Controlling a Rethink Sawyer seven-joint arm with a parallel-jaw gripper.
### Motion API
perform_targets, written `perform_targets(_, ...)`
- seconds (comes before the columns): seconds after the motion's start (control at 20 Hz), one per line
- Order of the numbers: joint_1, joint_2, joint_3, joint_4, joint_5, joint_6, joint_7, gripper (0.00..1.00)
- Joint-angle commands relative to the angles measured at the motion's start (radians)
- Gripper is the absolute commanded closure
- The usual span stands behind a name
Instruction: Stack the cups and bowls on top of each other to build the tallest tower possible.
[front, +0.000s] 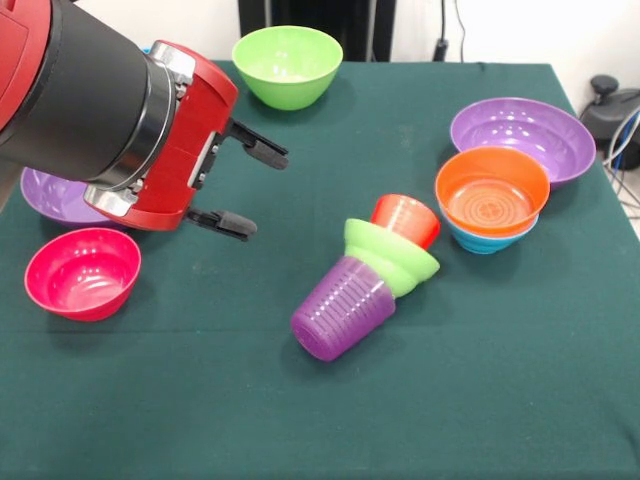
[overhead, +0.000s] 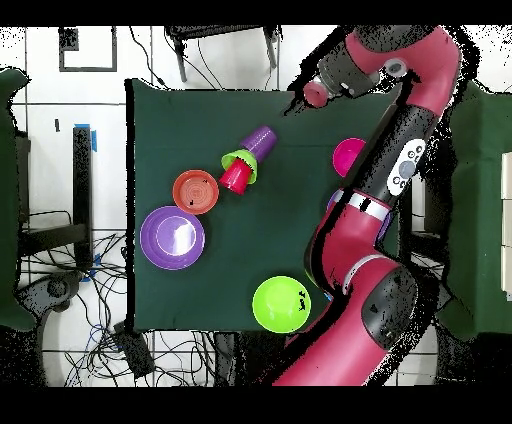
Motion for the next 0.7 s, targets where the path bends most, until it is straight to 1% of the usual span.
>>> perform_targets(0.05, -0.001, -0.028, -0.074, -0.081, -0.042, -0.047, -0.015, 0.0)
perform_targets(0.35, -0.011, -0.021, -0.094, -0.062, -0.006, -0.066, -0.002, 0.0)
perform_targets(0.5, -0.01, -0.019, -0.099, -0.063, -0.007, -0.071, 0.006, 0.0)
perform_targets(0.6, -0.006, -0.019, -0.093, -0.071, -0.02, -0.074, 0.005, 0.0)
perform_targets(0.7, -0.007, -0.017, -0.094, -0.069, -0.015, -0.078, 0.008, 0.0)
